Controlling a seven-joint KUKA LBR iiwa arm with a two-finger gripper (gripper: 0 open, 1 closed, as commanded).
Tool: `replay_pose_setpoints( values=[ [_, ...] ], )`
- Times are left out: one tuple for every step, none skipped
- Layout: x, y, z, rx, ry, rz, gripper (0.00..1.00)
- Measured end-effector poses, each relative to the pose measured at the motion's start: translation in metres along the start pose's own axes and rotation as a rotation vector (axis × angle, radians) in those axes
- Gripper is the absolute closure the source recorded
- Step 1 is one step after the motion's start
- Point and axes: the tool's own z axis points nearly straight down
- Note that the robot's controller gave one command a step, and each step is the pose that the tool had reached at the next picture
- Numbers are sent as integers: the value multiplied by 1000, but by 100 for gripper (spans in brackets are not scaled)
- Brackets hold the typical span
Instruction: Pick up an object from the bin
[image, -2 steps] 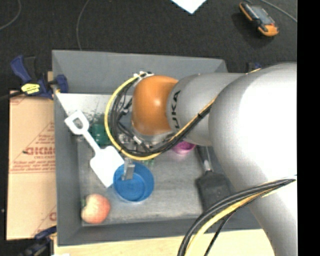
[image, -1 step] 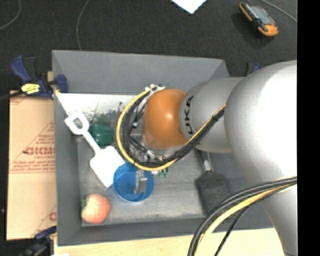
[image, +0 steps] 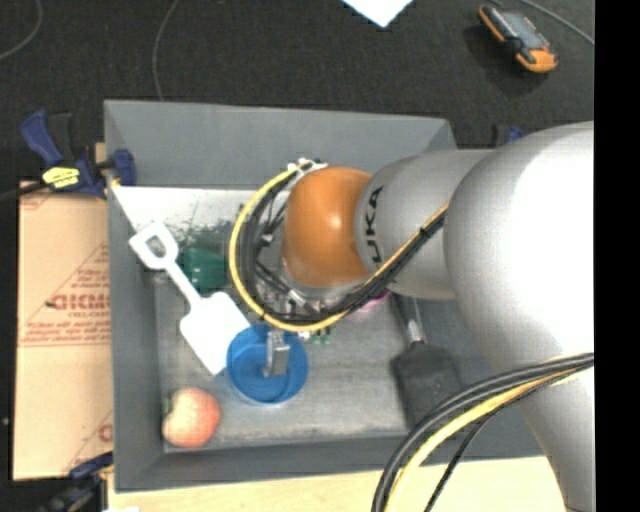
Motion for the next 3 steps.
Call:
replay_pose_setpoints(
  values=[
    [-3, 14, 0, 3, -6, 24, 0],
    [31, 15, -54, 4, -11, -100, 0],
    [-5, 25, 3, -1, -2, -23, 100]
  ],
)
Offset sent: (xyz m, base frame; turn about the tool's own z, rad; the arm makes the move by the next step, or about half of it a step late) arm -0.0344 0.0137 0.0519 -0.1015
